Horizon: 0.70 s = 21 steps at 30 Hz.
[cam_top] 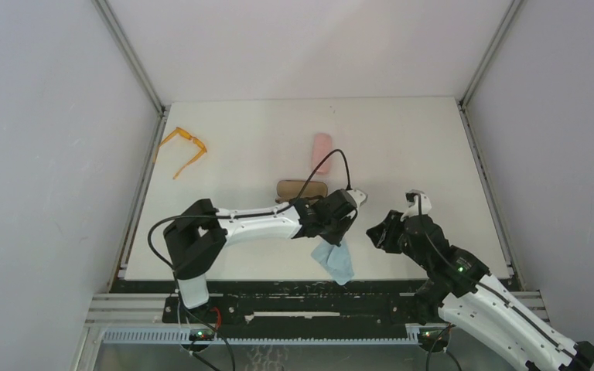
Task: Organize the sunglasses
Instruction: Fold the glasses cleaning cloth at the center of the board.
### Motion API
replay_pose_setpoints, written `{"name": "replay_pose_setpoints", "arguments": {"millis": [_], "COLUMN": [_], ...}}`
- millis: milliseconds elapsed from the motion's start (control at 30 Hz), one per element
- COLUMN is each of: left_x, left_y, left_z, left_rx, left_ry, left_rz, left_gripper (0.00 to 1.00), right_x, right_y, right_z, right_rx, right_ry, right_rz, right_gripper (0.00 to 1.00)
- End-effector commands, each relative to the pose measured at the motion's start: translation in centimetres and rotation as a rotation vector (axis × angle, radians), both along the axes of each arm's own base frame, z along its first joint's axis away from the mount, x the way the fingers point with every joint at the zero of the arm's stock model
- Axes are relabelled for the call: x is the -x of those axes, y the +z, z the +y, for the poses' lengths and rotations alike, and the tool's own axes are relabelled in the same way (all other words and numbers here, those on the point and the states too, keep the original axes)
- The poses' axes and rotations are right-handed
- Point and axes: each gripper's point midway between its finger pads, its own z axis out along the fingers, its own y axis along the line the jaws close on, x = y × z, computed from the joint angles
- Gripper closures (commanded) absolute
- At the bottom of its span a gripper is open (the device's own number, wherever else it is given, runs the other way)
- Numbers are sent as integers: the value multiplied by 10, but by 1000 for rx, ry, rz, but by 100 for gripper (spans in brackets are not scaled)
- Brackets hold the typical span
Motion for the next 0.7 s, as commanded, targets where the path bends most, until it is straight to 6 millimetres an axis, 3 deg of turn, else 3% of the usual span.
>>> {"name": "replay_pose_setpoints", "arguments": {"millis": [0,133,367,500,667], "left_x": [-10,-7,-6,-12,-19], "left_y": [29,33,39,60,87], "left_z": [-33,-51,-62,-40,8], "left_rx": [94,141,224,314,388], "left_ry": [-72,-122,-139,-66,74], "left_rz": [-16,13,31,-14,-98], "left_gripper": [100,98,70,62,59], "right_x": [-4,-4,-2,-2,-4], "right_y": [5,5,14,15,8], "right_z": [-5,-10,-26,-28,-15], "right_rx": [-12,-13,-35,-25,55], "right_ry": [-37,-63,-138,-135,-42], "right_rz": [-21,-21,-66,-71,-30], "right_gripper": [67,65,64,63,57]}}
